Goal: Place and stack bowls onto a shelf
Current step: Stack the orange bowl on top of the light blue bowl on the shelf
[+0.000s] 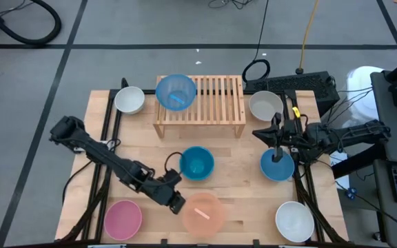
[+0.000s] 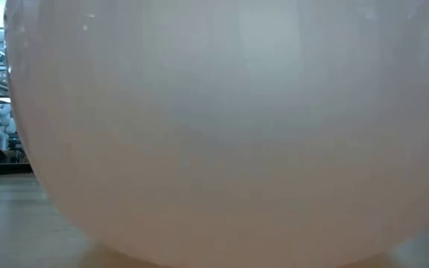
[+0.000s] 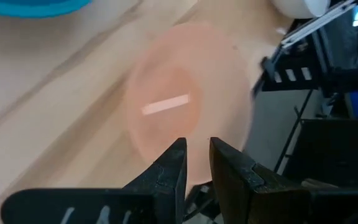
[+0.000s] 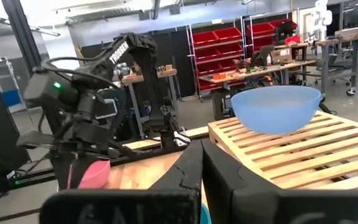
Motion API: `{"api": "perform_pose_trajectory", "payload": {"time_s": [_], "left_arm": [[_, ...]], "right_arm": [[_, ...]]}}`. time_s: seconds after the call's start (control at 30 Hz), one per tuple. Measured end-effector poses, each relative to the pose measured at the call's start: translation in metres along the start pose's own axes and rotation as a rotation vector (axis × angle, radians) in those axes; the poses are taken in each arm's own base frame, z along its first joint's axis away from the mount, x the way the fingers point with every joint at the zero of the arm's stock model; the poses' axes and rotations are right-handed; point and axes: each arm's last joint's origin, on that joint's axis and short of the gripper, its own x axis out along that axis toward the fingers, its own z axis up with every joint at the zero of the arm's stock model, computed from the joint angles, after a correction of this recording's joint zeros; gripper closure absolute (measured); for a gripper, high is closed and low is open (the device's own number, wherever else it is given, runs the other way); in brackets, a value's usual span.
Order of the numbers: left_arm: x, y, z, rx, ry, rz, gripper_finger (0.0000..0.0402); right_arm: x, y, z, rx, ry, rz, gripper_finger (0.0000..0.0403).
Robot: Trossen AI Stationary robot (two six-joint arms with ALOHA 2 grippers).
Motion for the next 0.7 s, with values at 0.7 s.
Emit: {"api": "perform_pose_trajectory", "payload": {"time_s": [0.7], "left_arm": [[0.051, -0.027, 0.0, 0.034, 0.014, 0.322, 0.0328]], "right_arm": [[-0.001, 0.001, -0.008, -0.012, 0.098, 0.087, 0.0403]]}}
